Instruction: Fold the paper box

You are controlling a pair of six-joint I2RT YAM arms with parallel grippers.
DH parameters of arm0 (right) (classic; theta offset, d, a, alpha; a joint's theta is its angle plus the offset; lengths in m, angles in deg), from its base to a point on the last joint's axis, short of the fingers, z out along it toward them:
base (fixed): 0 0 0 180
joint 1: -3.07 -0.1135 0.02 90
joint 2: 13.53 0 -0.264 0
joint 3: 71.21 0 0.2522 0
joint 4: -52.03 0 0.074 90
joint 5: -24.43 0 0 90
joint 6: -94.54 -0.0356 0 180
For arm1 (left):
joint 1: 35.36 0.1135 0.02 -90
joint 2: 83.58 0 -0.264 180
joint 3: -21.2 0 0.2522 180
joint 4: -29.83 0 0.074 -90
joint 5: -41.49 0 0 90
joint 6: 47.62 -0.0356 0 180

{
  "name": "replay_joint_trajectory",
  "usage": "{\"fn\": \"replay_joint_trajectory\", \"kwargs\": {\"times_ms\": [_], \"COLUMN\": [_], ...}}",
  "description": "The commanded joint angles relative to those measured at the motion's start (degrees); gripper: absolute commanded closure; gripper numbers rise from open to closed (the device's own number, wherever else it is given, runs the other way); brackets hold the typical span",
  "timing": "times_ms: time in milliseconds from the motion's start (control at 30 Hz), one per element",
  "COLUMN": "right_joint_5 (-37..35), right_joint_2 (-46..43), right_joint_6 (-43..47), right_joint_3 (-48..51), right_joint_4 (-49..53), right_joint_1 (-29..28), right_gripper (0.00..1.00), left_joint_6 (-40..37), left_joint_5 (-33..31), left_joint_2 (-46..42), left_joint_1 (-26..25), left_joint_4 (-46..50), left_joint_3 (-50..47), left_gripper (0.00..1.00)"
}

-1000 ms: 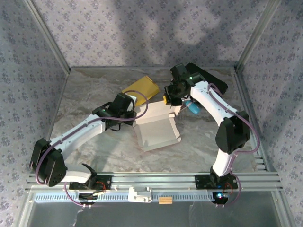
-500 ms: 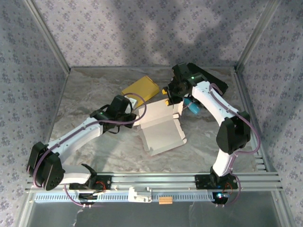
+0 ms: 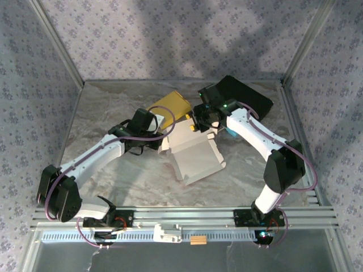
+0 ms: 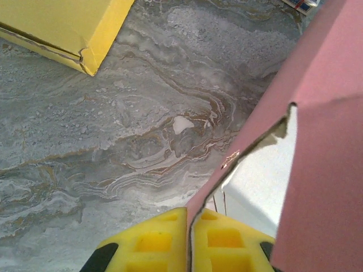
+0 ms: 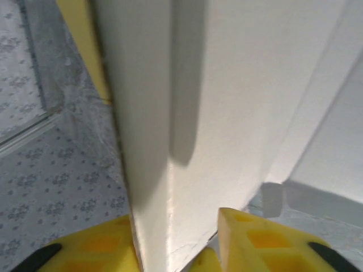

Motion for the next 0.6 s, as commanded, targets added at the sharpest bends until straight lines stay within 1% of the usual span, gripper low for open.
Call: {"fn": "replay_joint_trajectory", "kwargs": {"times_ms": [0,100,200,333,400,467,500,567], "right_joint_5": [-1.06,-0.93,-0.80,-0.87,-0.86,-0.96,-1.01,-1.14], "right_joint_2": [0.75,1.07,1.55,1.91,2.05,2.00,2.02,1.99], "right_joint_6": [0.15,-0.09,-0.42,-0.34,-0.46,-0.77,-1.19,-2.20], "right_joint_3": [-1.26,-1.04,-1.06,-1.21,-1.21,-1.04,-0.73,0.04], "right_joint_4": [-1.48,-1.84,-2.22,-2.53,-2.44,-2.27,-2.33,-2.84], "right_joint_1": [0.18,0.10,0.05,0.14,0.14,0.12,0.15,0.15], "right_gripper": [0.73,0.78,0.87,0.94,1.00,1.00,1.00,1.00], "left_joint_6": [-0.85,-0.94,-0.85,-0.87,-0.94,-0.79,-0.56,0.73], "left_joint_5": [1.84,1.95,1.95,2.29,2.35,2.42,2.46,2.30], "left_joint_2": [0.60,0.66,0.72,0.97,1.10,1.02,0.79,-0.21], "left_joint_1": [0.19,0.26,0.31,0.28,0.29,0.41,0.47,0.64], "left_joint_4": [1.05,0.96,0.91,0.87,1.08,1.00,1.13,1.33], "left_joint_3": [2.06,2.06,2.24,2.41,2.50,2.33,2.37,2.39], "left_gripper": [1.00,1.00,1.00,1.00,1.00,1.00,0.97,0.81]}}
